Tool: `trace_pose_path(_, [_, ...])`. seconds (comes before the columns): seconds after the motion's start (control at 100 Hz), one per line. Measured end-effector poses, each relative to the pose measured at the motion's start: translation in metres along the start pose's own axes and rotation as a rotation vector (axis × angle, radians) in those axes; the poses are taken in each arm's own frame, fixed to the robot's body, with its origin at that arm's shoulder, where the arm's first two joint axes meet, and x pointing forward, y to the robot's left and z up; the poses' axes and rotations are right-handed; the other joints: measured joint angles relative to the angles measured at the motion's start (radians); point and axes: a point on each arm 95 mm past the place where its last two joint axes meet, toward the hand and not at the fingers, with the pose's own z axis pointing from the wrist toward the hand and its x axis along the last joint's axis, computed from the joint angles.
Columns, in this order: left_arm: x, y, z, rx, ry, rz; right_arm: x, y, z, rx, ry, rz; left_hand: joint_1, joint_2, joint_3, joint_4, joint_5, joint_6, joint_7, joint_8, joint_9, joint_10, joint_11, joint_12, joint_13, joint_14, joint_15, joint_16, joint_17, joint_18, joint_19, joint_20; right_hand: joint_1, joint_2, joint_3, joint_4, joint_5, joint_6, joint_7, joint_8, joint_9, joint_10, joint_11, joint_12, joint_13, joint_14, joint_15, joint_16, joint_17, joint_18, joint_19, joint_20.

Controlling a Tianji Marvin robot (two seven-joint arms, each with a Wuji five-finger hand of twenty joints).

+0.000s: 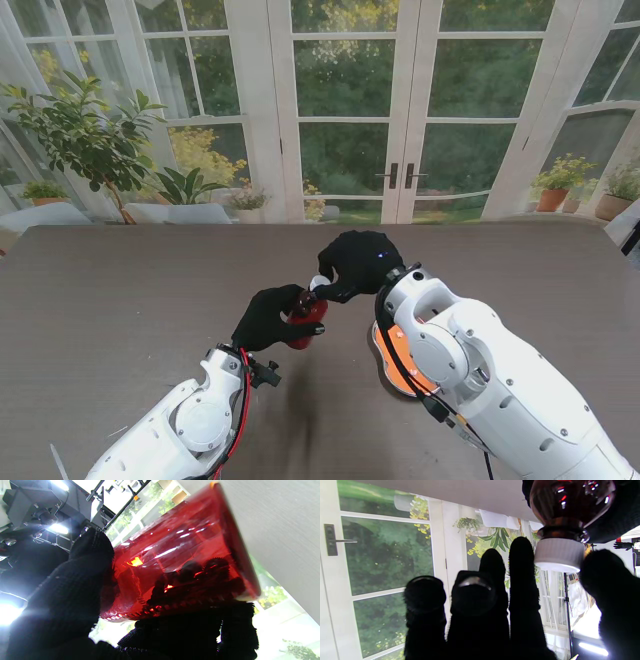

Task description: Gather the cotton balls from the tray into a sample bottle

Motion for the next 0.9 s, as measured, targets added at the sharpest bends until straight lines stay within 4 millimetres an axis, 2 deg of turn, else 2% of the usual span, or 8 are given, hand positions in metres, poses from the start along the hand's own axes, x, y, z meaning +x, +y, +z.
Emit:
trace_pose_path(0.08, [0.0001,0.0001,-0.0001,-0.001,0.000,-0.001,0.0007,0.0002,0.0000,0.000,0.013,0.007,0.000,0.000,0.000,0.000,0.000,0.000,0.000,0.002,0.000,0.000,0.000,0.000,0.000,0.000,0.000,0.000,0.000,0.000,0.000,0.000,0.049,-0.026,0.008,-0.072,-0.013,0.001,0.055,-0.093,0.000,-0.006,0.000,0.004,0.000,-0.002,0.007,0.000,0.000,0.000,0.000,0.000])
trace_pose_path(0.15, [0.0001,0.0001,-0.0002,-0.001,0.000,-0.001,0.0008,0.0008,-0.0001,-0.001,0.023,0.015,0.000,0.000,0.000,0.000,0.000,0.000,0.002,0.003,0.000,0.000,0.000,0.000,0.000,0.000,0.000,0.000,0.000,0.000,0.000,0.000,0.097,-0.059,0.009,-0.114,-0.052,0.002,0.102,-0.165,0.014,-0.016,0.001,0.004,0.000,-0.003,0.007,0.000,0.000,0.000,0.000,0.000])
trace_pose_path(0.22, [0.0003,0.0002,-0.0003,-0.001,-0.001,-0.002,0.0008,0.0010,-0.0002,-0.003,0.028,0.026,0.000,0.000,0.000,0.000,0.000,0.000,0.003,0.003,0.000,0.000,0.000,0.000,0.000,0.000,0.000,0.000,0.000,0.000,0.000,0.000,0.120,-0.077,0.014,-0.124,-0.084,0.002,0.114,-0.193,0.024,-0.018,0.001,0.004,0.000,-0.003,0.007,0.000,0.000,0.000,0.000,0.000])
trace_pose_path(0.39, [0.0003,0.0002,-0.0003,-0.002,-0.002,-0.002,0.0012,0.0007,-0.0002,-0.002,0.041,0.030,0.000,0.000,0.000,0.000,0.000,0.000,0.004,0.003,0.000,0.000,0.000,0.000,0.000,0.000,0.000,0.000,0.000,0.000,0.000,0.000,0.170,-0.128,0.050,-0.125,-0.153,0.002,0.114,-0.204,0.037,-0.029,0.001,0.026,0.000,-0.004,0.007,0.000,0.000,0.001,0.000,0.000])
trace_pose_path(0.53, [0.0000,0.0002,-0.0004,-0.003,-0.003,-0.001,0.0016,0.0006,0.0005,-0.002,0.050,0.030,0.000,0.000,0.000,0.000,0.000,0.001,0.004,0.003,0.000,0.000,0.000,0.000,0.000,0.000,0.000,0.000,0.000,0.000,0.000,0.000,0.198,-0.157,0.087,-0.125,-0.168,0.000,0.083,-0.204,0.047,-0.037,0.001,0.047,0.000,-0.005,0.007,0.000,0.000,0.001,0.000,0.000])
trace_pose_path(0.63, [-0.0003,0.0001,-0.0006,-0.005,-0.005,0.000,0.0017,0.0003,0.0009,-0.007,0.056,0.029,0.000,0.000,0.000,0.000,0.000,0.002,0.004,0.003,0.000,0.001,0.001,0.000,0.000,0.000,0.000,0.000,0.000,0.000,0.000,0.000,0.244,-0.209,0.103,-0.125,-0.181,-0.022,0.056,-0.204,0.047,-0.040,-0.002,0.051,0.000,-0.007,0.007,0.000,0.000,0.001,0.000,0.000])
trace_pose_path(0.79, [-0.0004,-0.0002,-0.0006,-0.005,-0.006,0.001,0.0015,-0.0002,0.0013,-0.040,0.063,0.032,0.000,0.000,0.000,0.000,0.000,0.002,0.004,0.004,0.000,0.002,0.005,0.000,0.000,0.001,0.000,0.000,0.000,0.001,0.000,0.000,0.333,-0.332,0.136,-0.131,-0.176,-0.077,0.002,-0.140,0.047,-0.050,-0.015,0.062,0.000,-0.019,0.007,0.000,0.007,0.001,0.000,-0.001])
trace_pose_path(0.9, [-0.0004,-0.0002,-0.0006,-0.005,-0.006,0.001,0.0016,-0.0013,0.0017,-0.052,0.067,0.035,0.000,0.000,0.000,0.000,0.000,0.002,0.004,0.005,0.000,0.002,0.005,0.000,0.000,0.001,0.000,0.000,0.000,0.002,0.000,0.000,0.334,-0.375,0.154,-0.132,-0.190,-0.086,-0.024,-0.116,0.046,-0.051,-0.025,0.062,0.000,-0.019,0.006,0.000,0.008,0.001,0.000,-0.001])
